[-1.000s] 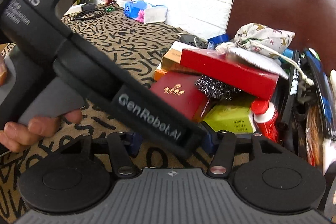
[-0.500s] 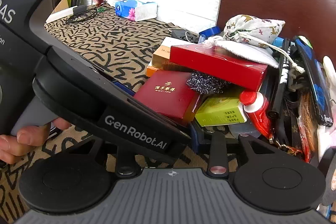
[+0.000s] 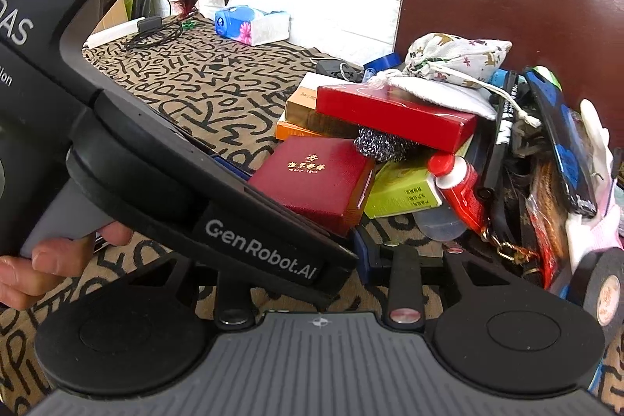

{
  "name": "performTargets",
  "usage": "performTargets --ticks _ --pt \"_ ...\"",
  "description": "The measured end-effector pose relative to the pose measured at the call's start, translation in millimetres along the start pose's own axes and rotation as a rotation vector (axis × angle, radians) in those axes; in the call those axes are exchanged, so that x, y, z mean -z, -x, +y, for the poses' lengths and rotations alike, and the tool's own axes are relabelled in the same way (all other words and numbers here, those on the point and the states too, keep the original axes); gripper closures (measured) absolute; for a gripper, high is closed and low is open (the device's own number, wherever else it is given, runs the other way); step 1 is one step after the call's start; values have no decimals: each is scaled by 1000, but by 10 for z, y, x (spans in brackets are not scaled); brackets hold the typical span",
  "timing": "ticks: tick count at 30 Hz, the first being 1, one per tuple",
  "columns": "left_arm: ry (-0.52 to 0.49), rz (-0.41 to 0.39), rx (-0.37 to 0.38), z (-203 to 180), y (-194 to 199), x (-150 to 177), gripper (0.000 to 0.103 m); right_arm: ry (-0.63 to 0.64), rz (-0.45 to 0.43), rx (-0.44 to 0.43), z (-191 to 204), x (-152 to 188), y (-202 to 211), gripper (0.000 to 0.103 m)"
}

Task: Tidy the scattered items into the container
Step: 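Lower the left gripper onto the red jewelry box and close on it, then lift the red jewelry box with the left gripper toward the cardboard box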

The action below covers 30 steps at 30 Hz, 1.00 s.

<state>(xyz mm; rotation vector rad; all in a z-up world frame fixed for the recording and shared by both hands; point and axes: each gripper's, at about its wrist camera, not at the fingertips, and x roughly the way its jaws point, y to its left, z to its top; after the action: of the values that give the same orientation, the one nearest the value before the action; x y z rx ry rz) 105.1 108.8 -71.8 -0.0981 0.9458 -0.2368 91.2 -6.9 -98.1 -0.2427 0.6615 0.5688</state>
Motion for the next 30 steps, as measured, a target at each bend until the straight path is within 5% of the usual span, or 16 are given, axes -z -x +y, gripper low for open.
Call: performTargets --ticks 14,30 --pt "-60 25 19 -468 45 246 20 -76 -5 28 -111 330 395 57" --pt "-240 79 151 -1322 52 659 16 -180 21 92 -321 1071 1095 48"
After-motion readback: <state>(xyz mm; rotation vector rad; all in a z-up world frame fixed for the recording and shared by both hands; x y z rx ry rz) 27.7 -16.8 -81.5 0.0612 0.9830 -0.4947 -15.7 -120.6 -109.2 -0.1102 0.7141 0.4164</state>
